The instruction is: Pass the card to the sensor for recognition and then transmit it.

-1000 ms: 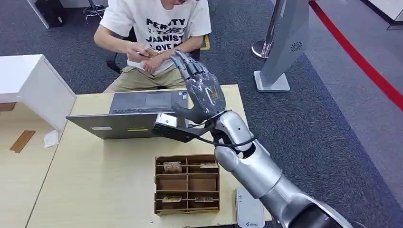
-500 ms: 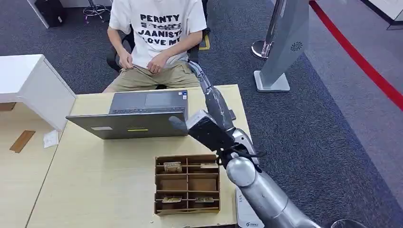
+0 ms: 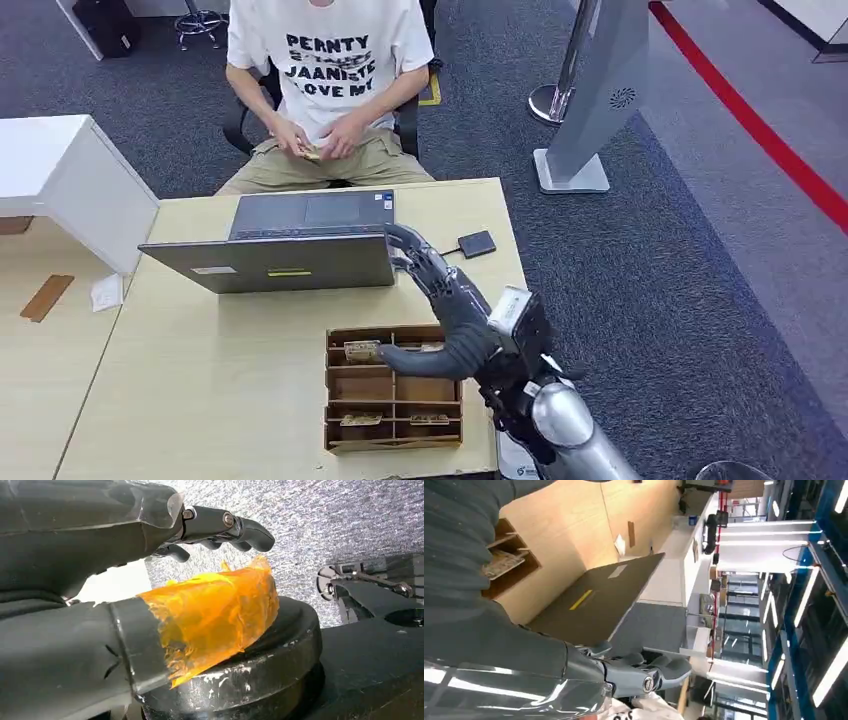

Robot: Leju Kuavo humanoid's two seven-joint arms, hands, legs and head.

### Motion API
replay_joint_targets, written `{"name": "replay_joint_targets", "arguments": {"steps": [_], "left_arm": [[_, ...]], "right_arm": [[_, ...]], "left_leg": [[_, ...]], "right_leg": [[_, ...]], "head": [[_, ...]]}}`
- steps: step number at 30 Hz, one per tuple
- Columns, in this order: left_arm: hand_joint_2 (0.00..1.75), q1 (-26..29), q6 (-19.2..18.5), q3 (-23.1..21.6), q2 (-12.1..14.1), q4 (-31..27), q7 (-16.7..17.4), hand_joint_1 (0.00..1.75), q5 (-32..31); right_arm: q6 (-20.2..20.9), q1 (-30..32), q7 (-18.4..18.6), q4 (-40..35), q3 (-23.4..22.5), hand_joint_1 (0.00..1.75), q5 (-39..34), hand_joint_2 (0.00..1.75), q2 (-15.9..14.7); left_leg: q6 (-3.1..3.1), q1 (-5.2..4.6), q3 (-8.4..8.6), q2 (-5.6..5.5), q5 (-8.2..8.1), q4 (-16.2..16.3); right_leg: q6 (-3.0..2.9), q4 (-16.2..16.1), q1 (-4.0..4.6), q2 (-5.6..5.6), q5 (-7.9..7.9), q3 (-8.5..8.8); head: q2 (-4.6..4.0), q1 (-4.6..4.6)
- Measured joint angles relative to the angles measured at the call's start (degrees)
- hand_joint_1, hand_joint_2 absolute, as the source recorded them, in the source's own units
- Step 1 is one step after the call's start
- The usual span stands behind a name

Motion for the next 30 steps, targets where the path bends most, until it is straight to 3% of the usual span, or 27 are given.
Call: {"name": "replay_joint_targets", "arguments": {"steps": [3, 4, 7, 13, 30], "left_arm": [[0.0, 0.0, 0.0, 0.3, 0.0, 0.0, 0.0, 0.0, 0.1], [0.0, 0.0, 0.0, 0.4, 0.0, 0.0, 0.0, 0.0, 0.3], [0.0, 0.0, 0.0, 0.5, 0.1, 0.0, 0.0, 0.0, 0.4], [0.0, 0.0, 0.1, 1.2, 0.2, 0.0, 0.0, 0.0, 0.6], [0.0, 0.0, -0.2, 1.4, 0.2, 0.0, 0.0, 0.0, 0.6]], "right_arm": [[6.5, 1.8, -1.2, -0.8, 0.4, 0.0, -3.4, 1.75, -1.7], [8.5, 2.6, -1.8, -1.1, 0.7, 0.0, -4.1, 0.0, -2.4], [12.8, 4.9, -3.7, -1.8, 1.3, 0.0, -5.5, 0.0, -3.6], [16.3, 9.1, -6.2, -2.7, 2.9, 0.0, -5.6, 0.0, -5.3], [20.0, 13.1, -9.1, -3.1, 4.7, 0.0, -5.4, 0.0, -7.6]], "left_leg": [[0.0, 0.0, -0.01, -0.02, 0.0, 0.0], [0.0, 0.01, -0.01, -0.01, 0.0, 0.0], [0.01, 0.01, -0.01, -0.01, -0.02, 0.0], [0.0, 0.01, -0.01, 0.0, -0.03, 0.0], [0.0, 0.01, 0.01, 0.01, -0.03, 0.0]], "right_leg": [[0.0, 0.0, 0.01, -0.01, 0.0, 0.0], [0.0, 0.0, 0.01, 0.0, 0.0, 0.0], [0.0, 0.0, 0.01, 0.0, -0.01, 0.0], [0.02, 0.0, 0.0, 0.0, -0.02, 0.0], [0.02, 0.0, 0.0, 0.0, -0.02, 0.02]], "head": [[0.0, 0.0], [0.0, 0.0], [0.0, 0.0], [0.0, 0.0], [0.0, 0.0]]}}
